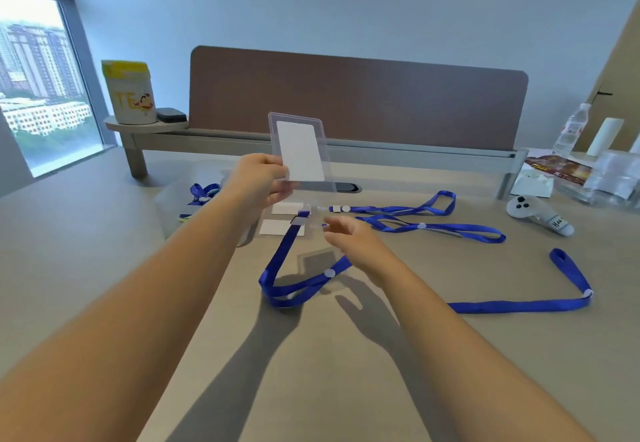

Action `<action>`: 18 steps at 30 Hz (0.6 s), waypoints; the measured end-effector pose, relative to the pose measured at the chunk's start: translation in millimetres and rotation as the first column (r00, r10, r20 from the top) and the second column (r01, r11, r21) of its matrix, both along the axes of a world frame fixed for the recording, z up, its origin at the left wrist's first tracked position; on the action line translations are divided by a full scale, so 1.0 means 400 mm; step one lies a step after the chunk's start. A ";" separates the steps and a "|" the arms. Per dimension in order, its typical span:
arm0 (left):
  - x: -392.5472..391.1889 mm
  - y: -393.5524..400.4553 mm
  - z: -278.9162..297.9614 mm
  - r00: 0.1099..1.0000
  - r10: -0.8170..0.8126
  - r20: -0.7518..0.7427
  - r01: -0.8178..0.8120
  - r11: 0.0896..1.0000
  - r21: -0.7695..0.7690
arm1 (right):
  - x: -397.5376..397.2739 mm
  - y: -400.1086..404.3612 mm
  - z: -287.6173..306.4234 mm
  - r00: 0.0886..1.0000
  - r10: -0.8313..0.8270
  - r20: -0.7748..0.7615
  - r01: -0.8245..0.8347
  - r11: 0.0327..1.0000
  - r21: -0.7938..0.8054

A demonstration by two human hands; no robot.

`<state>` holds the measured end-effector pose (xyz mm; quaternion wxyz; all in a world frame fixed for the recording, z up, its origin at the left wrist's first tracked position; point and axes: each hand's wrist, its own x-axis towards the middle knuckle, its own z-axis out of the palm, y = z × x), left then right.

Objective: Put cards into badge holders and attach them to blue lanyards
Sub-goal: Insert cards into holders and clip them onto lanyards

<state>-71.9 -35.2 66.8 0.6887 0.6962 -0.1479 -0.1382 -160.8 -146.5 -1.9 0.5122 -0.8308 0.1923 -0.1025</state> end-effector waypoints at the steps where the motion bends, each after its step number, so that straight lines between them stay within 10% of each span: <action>1: -0.003 0.003 0.006 1.000 -0.001 -0.013 0.001 1.000 -0.026 | 0.002 0.010 0.014 0.999 0.024 0.032 -0.025 0.999 0.028; 12: 0.008 0.046 -0.015 0.995 -0.032 -0.096 0.016 0.985 -0.169 | 0.008 0.056 0.069 0.952 -0.073 0.297 -0.041 0.932 0.359; 18: 0.012 0.065 -0.075 0.974 -0.005 -0.225 -0.037 0.982 -0.183 | 0.008 0.055 0.074 0.963 -0.082 0.256 0.046 0.988 0.147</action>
